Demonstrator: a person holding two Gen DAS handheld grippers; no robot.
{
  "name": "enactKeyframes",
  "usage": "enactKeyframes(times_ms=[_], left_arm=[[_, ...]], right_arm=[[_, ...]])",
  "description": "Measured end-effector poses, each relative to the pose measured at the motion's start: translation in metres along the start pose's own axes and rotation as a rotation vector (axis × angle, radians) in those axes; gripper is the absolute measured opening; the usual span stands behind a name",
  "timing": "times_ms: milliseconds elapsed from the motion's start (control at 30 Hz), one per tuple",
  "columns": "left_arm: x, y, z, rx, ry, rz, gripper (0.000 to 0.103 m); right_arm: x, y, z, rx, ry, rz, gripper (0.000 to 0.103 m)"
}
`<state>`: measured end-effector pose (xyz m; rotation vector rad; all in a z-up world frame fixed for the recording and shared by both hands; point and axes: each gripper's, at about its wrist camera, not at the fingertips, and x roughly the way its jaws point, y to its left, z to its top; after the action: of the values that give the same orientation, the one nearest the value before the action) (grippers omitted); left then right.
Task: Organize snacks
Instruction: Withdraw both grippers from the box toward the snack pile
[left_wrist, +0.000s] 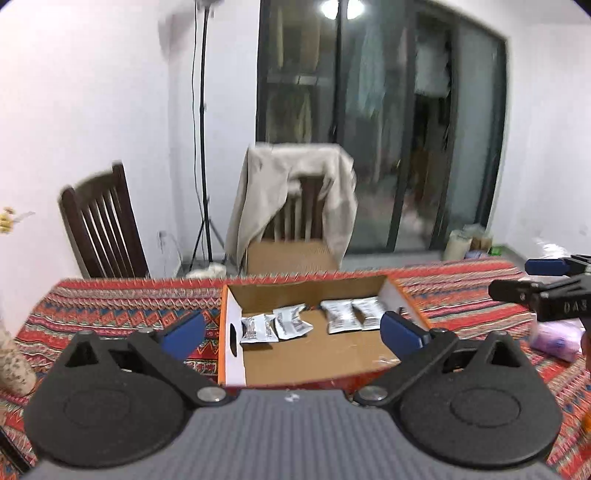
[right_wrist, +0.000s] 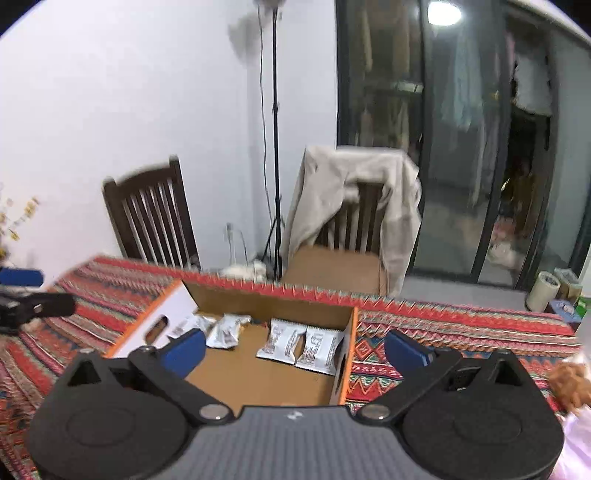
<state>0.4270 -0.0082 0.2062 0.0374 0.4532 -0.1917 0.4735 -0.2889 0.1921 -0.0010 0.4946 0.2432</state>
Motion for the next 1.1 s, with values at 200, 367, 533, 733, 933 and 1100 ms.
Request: enactKeyframes(times_ms=[200,367,533,733,933,1100], left_arm=[[-0.108,-0.019,-0.066,0.019,-0.187,0.022,0.103],[-0.170,-0.035,-0.125,0.010,-0.316,0.151,0.103],[-0.192,-0.034,-0.194,-0.029,-0.262,0.167,0.103],[-0.193,-0.025,-0.265,-0.048,-0.144,0.215,0.103],[-0.181,-0.002,-0.288,-0.110,-0.046,0.220,0.103],[-0.172,0.003,-0.291,-0.114,-0.027,0.233,0.103]], right_arm=[[-0.107,0.004,-0.053,0.010,-0.136,0.028,0.103],[-0.182,0.014,-0.113,0.034,-0.196,0.065,0.103],[-0.232,0.034,-0.176,0.039,-0.235,0.054,0.103],[-0.241,0.078,-0.262,0.006,-0.225,-0.092,0.103],[-0.208,0.087,-0.315,0.162,-0.070,-0.023,0.103],[-0.196,0.094,-0.324,0.166,-0.045,-0.020,0.103]])
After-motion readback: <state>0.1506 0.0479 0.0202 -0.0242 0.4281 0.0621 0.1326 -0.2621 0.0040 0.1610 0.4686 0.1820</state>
